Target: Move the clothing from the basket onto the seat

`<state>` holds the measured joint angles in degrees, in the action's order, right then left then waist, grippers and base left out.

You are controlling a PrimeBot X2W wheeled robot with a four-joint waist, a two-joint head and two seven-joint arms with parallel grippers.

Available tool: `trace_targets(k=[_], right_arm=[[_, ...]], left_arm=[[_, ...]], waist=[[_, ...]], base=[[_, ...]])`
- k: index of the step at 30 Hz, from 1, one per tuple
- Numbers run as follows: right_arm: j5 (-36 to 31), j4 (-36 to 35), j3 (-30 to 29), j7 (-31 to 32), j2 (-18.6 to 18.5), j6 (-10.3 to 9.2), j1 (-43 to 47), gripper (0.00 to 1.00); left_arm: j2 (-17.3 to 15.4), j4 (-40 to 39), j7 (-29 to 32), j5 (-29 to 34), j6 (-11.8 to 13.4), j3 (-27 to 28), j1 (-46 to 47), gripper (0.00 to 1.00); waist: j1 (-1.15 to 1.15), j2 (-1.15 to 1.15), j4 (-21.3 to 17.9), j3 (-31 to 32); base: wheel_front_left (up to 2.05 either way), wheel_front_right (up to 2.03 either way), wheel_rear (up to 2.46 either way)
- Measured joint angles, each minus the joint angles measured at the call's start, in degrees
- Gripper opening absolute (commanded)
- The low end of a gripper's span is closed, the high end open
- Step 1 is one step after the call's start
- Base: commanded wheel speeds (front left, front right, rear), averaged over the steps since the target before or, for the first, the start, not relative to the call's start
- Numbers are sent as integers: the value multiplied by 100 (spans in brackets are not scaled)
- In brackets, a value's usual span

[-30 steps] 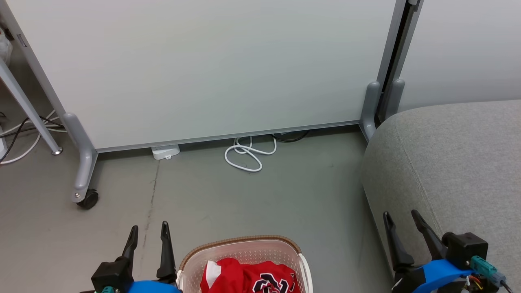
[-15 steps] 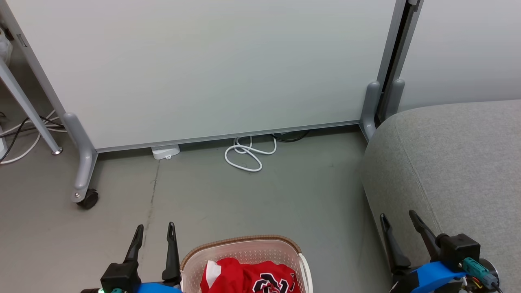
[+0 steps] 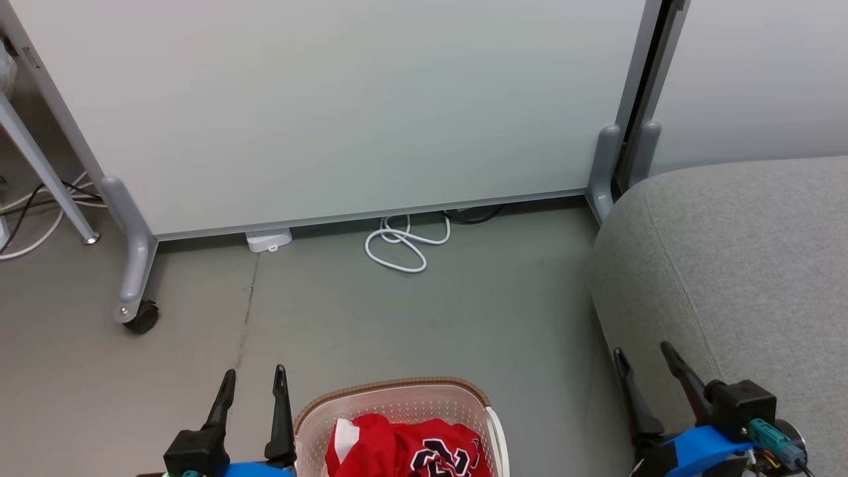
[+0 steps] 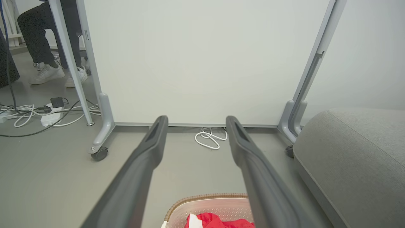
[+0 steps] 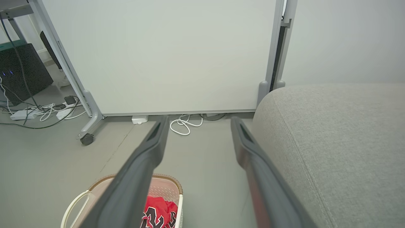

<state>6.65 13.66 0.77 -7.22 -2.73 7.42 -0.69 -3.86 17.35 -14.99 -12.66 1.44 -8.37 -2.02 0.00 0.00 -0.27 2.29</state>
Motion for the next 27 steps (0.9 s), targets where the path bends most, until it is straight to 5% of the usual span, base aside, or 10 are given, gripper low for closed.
trace_targets(k=[11, 27], right_arm=[[-47, -269, 296, 34, -4, 5, -287, 100], [358, -553, 921, -377, -10, 5, -1268, 100]], left_arm=[[15, 1003, 256, -53, -162, -210, 584, 100], [-204, 3322, 669, -138, -393, -222, 2802, 100]], waist=[[0, 0, -370, -577], [3, 0, -1170, -2780]], base=[[0, 0, 0], [0, 0, 0]])
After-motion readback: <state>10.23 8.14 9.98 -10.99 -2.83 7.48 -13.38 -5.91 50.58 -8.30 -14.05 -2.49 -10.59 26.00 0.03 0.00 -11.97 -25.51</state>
